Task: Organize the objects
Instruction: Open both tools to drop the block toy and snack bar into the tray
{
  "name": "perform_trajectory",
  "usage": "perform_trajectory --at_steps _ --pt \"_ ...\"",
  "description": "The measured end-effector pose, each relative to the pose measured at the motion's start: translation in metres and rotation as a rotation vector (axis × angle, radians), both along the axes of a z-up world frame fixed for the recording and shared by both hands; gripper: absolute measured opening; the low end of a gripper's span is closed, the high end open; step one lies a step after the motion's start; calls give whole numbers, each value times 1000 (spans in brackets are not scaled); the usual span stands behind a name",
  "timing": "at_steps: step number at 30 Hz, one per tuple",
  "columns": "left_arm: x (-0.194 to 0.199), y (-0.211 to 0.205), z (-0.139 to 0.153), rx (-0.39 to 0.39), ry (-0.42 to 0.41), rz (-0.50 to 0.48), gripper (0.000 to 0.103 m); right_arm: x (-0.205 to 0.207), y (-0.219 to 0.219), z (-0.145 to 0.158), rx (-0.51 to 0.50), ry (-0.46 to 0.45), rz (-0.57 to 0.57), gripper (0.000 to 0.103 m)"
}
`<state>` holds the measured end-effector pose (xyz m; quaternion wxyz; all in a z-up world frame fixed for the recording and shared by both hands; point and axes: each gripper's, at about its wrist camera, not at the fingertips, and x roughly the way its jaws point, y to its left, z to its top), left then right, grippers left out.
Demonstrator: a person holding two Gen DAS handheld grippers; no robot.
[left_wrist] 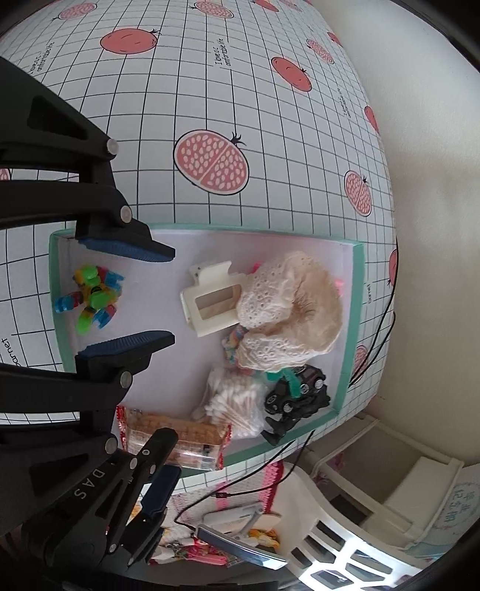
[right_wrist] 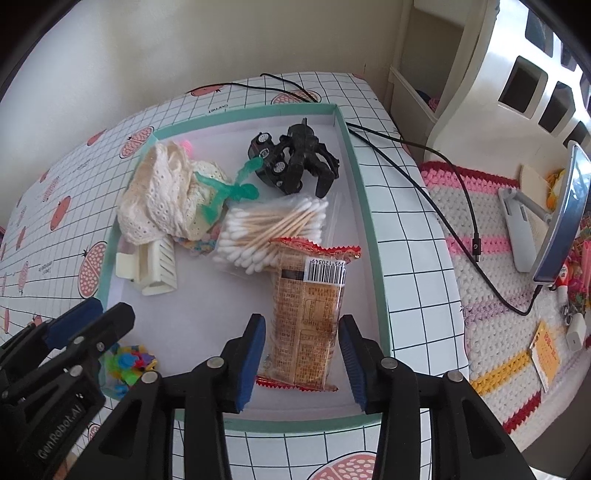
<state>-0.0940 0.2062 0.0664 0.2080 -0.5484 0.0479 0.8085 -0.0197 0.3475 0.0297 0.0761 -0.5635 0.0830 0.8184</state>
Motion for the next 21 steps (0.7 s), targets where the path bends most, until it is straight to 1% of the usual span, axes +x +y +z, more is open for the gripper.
perform_trajectory --at_steps 7,9,11,15,17,21 --pt "-8 -16 -1 -3 6 63 40 2 -4 3 9 16 11 45" --pt "-9 -20 -1 -7 10 82 42 0 -3 3 12 29 4 45" --pt "-13 -23 -2 -12 15 101 50 0 -2 3 9 41 -1 54" --pt "-18 -31 -3 -24 32 138 54 0 -3 5 2 60 -6 65" --pt "-20 -36 -4 -27 41 157 73 -1 -4 6 1 67 -6 70" --pt "-24 -45 -5 -27 55 196 81 -2 -6 5 2 78 -4 77"
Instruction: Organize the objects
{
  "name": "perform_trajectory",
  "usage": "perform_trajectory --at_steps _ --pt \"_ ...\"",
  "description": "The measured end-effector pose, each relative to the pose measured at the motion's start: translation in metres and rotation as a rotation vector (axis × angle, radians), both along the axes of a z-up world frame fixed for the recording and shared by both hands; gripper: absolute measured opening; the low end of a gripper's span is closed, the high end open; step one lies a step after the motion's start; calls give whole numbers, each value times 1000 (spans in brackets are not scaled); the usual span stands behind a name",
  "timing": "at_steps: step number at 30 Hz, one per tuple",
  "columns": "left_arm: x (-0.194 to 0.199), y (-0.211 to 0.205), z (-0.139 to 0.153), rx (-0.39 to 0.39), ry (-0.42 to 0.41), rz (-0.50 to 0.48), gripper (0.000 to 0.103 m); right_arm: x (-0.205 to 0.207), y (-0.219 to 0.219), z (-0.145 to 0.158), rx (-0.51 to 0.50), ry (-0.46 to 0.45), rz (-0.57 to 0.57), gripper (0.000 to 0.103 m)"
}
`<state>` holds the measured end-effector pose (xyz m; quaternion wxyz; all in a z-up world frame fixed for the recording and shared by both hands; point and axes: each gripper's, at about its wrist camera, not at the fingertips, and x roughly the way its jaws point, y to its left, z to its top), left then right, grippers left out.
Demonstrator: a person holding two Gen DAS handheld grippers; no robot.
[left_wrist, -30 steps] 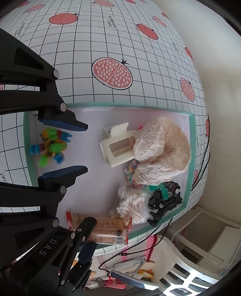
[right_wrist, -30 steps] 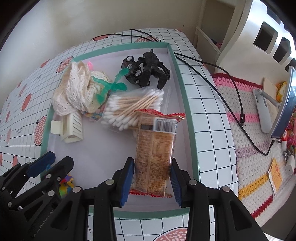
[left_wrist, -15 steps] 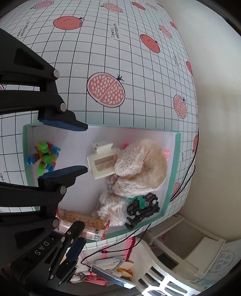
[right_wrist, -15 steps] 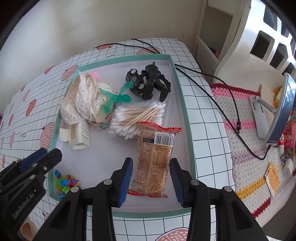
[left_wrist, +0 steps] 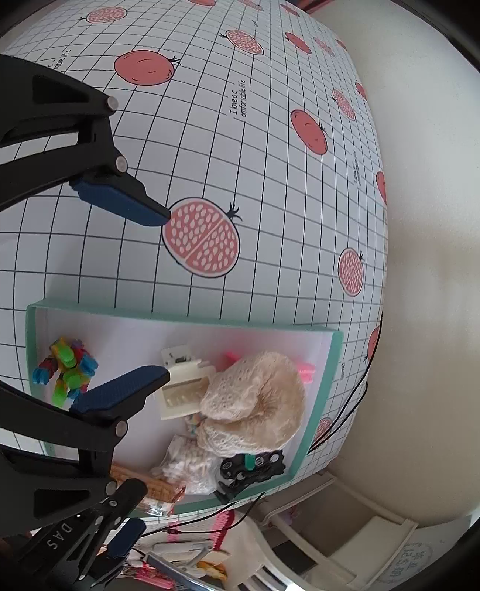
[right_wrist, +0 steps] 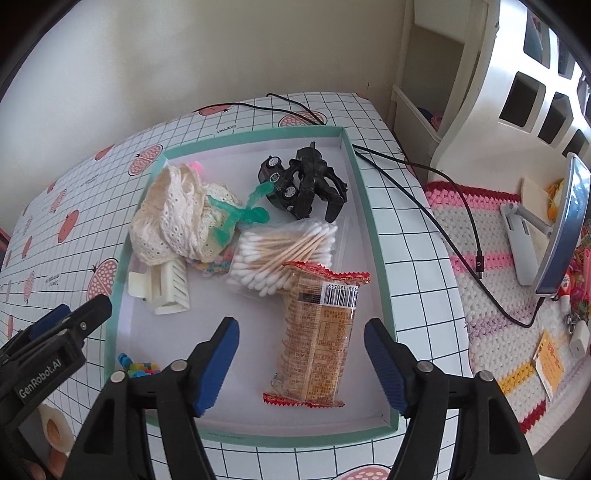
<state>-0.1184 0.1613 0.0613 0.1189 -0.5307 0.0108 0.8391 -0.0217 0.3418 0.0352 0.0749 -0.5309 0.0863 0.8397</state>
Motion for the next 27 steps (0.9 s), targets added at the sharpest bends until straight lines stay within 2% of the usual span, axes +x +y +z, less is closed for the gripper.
perform_trajectory --at_steps 2,3,5,8,10,21,27 --pt "-1 -2 -1 -5 8 10 93 0 0 0 0 4 -1 85" --pt "-2 -3 -1 -10 13 15 94 -1 -1 0 -1 5 0 86" --pt "-3 -5 -2 -15 18 21 94 -1 -1 0 0 12 -4 95" --pt "-3 -7 -2 -19 29 32 100 -1 -1 0 4 22 -4 100" --pt "-3 -9 -1 -25 39 44 100 -2 -1 -1 6 23 -4 103" --pt "-7 -24 3 -6 64 72 101 -2 -2 3 11 53 -1 103" --pt "-1 -32 16 -50 140 58 101 1 -8 11 -5 65 -5 103"
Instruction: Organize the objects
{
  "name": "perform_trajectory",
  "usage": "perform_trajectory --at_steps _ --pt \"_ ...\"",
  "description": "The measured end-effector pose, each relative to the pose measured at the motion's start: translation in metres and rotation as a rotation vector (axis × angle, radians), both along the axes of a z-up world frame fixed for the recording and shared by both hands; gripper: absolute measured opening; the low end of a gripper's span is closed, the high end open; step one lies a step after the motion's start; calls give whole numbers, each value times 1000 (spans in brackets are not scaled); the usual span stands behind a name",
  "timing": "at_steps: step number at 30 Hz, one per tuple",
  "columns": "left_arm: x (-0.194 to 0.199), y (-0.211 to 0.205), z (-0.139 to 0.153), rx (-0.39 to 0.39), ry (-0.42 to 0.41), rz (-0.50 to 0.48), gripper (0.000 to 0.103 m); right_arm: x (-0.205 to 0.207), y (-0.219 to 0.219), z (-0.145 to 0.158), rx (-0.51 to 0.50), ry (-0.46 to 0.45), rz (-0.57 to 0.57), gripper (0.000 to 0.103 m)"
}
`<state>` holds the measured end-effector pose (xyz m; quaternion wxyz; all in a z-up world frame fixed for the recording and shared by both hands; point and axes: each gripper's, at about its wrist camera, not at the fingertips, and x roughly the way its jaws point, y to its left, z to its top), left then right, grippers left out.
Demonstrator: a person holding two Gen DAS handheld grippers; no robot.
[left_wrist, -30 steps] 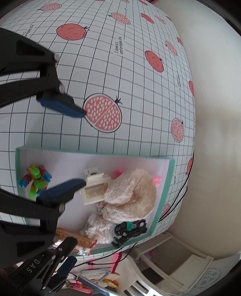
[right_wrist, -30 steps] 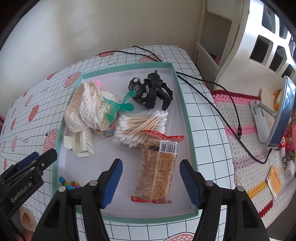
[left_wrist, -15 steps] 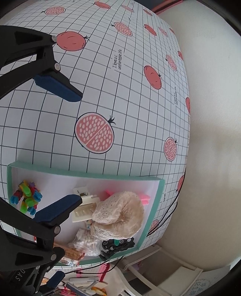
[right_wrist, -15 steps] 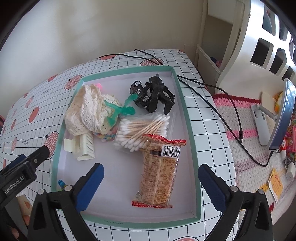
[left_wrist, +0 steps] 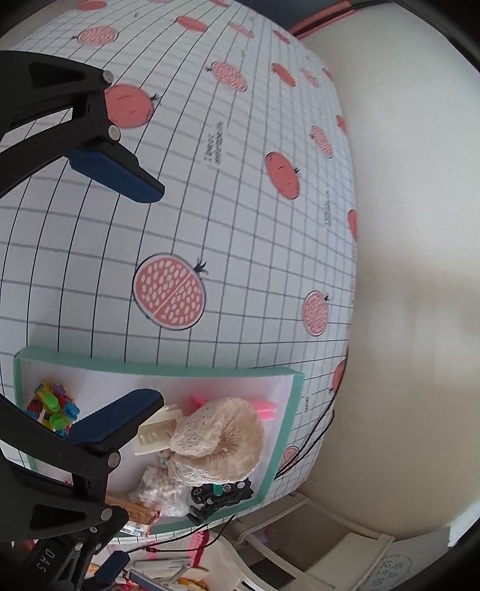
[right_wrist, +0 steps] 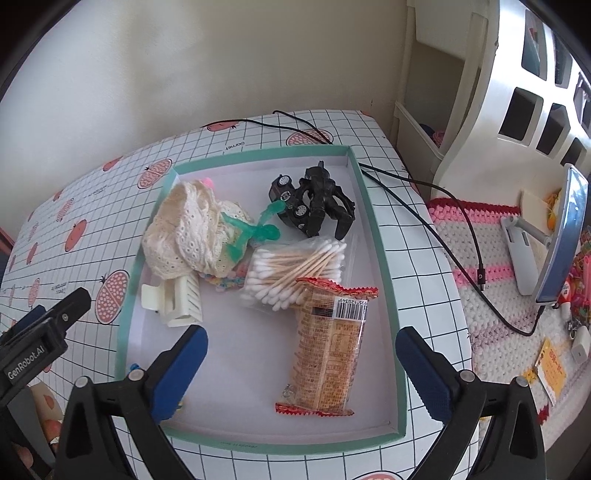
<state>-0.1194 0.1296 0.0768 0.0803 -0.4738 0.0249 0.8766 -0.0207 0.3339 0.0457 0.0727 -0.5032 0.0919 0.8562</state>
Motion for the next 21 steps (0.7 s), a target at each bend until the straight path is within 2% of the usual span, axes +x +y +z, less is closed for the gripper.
perform_trajectory --at_steps 9,18,21 --pt "11 -31 32 10 98 2 101 13 -19 19 -27 46 22 103" --pt "34 -60 56 75 154 -1 101 34 -44 40 -19 100 53 103" --pt "45 -66 59 56 177 9 101 43 -50 45 -22 115 57 103"
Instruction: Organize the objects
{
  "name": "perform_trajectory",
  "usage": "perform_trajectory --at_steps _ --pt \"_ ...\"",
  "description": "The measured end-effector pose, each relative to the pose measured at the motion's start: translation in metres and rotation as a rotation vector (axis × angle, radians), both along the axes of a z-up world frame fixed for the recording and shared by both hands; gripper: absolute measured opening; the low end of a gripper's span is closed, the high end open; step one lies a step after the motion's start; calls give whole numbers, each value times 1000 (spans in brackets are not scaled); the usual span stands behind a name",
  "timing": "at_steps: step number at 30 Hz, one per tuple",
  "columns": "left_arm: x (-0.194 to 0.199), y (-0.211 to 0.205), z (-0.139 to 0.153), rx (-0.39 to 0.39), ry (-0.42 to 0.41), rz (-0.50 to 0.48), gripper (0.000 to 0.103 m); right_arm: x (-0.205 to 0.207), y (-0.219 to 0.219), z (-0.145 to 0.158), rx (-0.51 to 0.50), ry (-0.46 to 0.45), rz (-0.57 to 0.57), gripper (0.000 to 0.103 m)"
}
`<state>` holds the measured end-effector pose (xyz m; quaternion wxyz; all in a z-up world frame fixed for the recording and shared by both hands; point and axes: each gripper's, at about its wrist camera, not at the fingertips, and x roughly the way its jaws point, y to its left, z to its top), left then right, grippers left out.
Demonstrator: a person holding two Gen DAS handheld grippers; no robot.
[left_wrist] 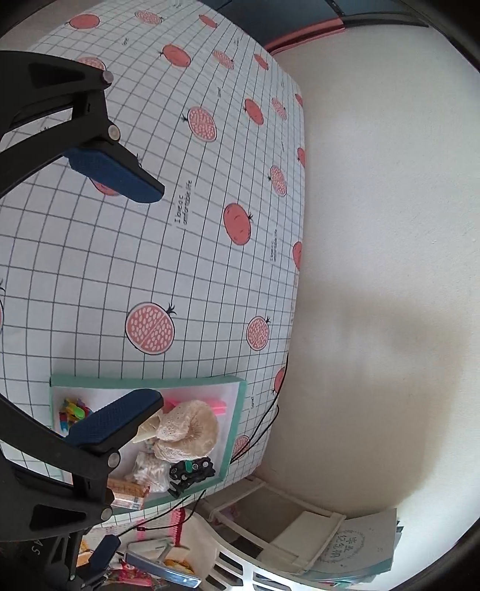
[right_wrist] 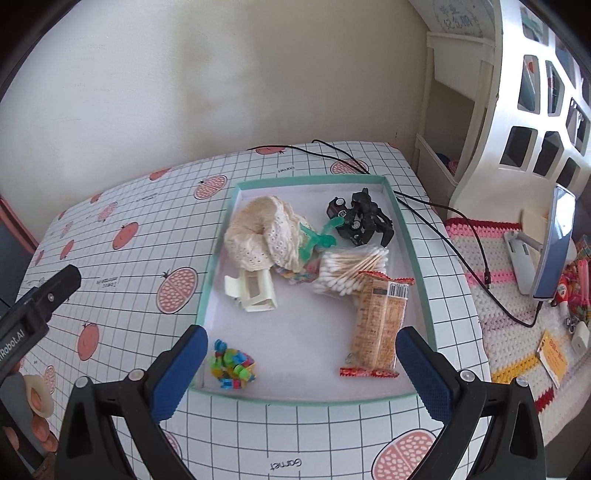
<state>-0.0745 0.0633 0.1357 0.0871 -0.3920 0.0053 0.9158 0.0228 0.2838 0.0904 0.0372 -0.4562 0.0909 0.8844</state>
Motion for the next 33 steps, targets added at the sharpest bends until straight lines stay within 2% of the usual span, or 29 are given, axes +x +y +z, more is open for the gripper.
perform_trajectory --at_steps 2,9,15,25,33 --pt "9 -5 1 -16 17 11 101 5 -4 2 -1 6 5 103" --pt "32 -23 -5 6 14 25 101 26 -18 8 15 38 17 103" --pt "47 -33 -12 -3 18 20 101 42 -29 4 25 52 35 103" --pt "72 -45 -46 -37 -14 21 101 64 -39 -28 17 14 34 103" --pt "83 -48 -88 -69 -86 9 101 76 -51 -67 49 -49 47 103"
